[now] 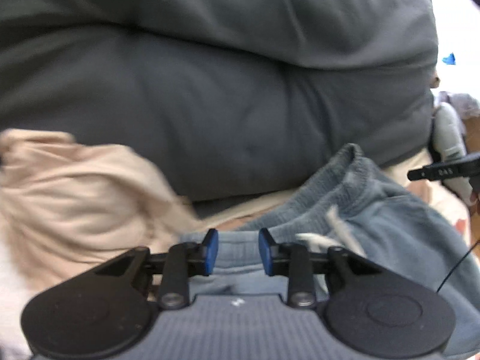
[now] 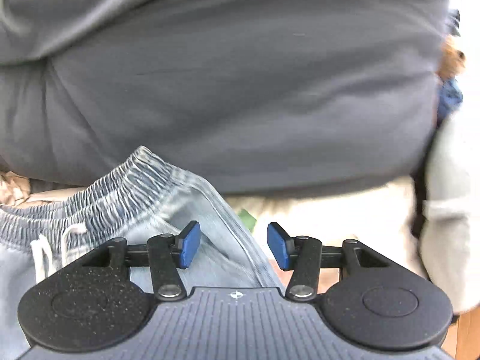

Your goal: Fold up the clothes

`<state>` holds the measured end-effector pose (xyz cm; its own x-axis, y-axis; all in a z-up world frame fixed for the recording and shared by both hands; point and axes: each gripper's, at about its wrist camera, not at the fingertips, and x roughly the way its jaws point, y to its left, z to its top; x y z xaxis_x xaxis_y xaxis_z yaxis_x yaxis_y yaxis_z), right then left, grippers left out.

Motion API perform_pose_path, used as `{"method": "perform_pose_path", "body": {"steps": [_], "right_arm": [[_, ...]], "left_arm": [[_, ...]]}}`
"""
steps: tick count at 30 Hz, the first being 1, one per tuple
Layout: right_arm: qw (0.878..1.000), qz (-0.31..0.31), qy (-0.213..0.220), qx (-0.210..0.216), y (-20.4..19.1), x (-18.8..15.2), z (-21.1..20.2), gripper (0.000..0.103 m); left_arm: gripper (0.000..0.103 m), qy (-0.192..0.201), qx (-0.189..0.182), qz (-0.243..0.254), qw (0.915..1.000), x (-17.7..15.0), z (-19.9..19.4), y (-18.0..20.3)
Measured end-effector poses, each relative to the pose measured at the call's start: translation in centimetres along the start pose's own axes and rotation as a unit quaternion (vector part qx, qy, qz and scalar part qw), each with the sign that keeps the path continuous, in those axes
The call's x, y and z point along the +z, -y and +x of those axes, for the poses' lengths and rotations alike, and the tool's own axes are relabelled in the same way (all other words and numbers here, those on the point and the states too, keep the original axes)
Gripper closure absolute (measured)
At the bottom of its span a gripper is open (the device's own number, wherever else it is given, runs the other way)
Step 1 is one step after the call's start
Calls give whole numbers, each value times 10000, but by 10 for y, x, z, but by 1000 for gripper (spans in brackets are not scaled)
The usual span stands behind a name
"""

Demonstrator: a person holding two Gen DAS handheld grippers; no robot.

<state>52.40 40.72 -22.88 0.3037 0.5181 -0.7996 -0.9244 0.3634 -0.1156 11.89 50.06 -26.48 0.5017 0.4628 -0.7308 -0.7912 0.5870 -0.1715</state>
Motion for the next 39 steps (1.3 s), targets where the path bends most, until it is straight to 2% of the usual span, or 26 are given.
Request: {"method": "perform_pose_path", "body": {"steps": [6, 11, 13, 15, 19, 23, 25, 28, 33, 35, 39], "right_arm": [[9986, 492, -20, -204, 30, -33, -43, 47], [9926, 1068, -112, -558, 56, -87, -67, 47], [9851, 1561, -103, -709, 72, -114, -78, 47], [9723, 2212, -1, -760, 86, -141, -86, 47], [9505, 2962, 91, -933, 98, -191, -97, 47], [9273, 3672, -21, -729, 103, -239, -100, 47], [9161, 3960, -55, -620, 103, -258, -96, 46], [9044, 4246, -158, -381, 97, -277, -88, 46], [8956, 4441, -274, 7, 79, -289, -75, 46], [8935, 4477, -332, 48, 74, -291, -72, 46], [8948, 4441, -469, -14, 72, -296, -68, 46]], "left_arm": [[72, -234, -485, 128, 9985, -7, 33, 41], [71, -410, -590, 425, 9965, -17, 47, 70], [71, -510, -595, 528, 9955, -22, 54, 80], [71, -609, -600, 630, 9943, -27, 61, 89], [71, -834, -256, 992, 9912, -34, 67, 84], [72, -1104, -141, 1069, 9880, -35, 82, 75], [73, -1242, -166, 950, 9876, -35, 91, 69], [73, -1187, -140, 1122, 9865, -36, 95, 70], [74, -1150, -90, 1083, 9874, -34, 91, 70], [75, -1083, -75, 1089, 9881, -34, 86, 71], [71, -923, -139, 1088, 9897, -32, 72, 74]]}}
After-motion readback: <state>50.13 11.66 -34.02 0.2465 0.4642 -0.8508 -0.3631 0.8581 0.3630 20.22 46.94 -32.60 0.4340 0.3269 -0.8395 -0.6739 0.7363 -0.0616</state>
